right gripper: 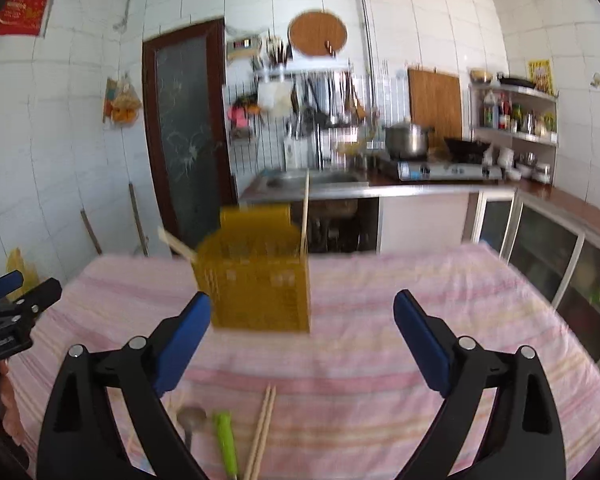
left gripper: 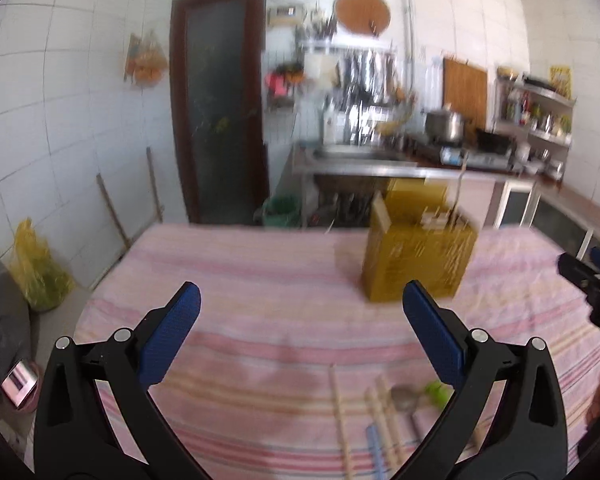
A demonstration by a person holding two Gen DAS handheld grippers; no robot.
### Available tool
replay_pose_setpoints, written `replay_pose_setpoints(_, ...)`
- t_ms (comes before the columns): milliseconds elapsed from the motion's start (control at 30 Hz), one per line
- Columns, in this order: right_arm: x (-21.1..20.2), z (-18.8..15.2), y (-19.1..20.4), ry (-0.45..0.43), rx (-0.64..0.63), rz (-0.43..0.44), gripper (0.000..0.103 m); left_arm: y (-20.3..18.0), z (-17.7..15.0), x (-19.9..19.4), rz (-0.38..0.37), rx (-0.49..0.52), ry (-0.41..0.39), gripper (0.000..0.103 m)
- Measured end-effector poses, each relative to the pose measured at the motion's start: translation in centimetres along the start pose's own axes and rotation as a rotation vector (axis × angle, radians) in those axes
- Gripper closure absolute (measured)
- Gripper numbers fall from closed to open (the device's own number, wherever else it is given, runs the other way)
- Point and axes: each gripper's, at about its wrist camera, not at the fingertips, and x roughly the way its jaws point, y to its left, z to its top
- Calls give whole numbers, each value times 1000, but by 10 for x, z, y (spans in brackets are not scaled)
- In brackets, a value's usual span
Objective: Organize utensils
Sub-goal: 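Open the left tool and move it back over the utensils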
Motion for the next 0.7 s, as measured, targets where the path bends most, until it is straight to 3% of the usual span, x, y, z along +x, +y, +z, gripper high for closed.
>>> replay_pose_setpoints(167, 37, -42, 0, 115, 3, -35, 12, 11, -40, 44, -16, -40, 150, 5)
replay_pose_setpoints(367, 84, -73, 4, 261, -11, -70, 12, 5, -68, 84, 4, -26, 264, 5)
replay_pose_setpoints(700, 101, -85, 8, 358, -34, -95, 13, -5, -93, 120, 6, -16, 384, 5)
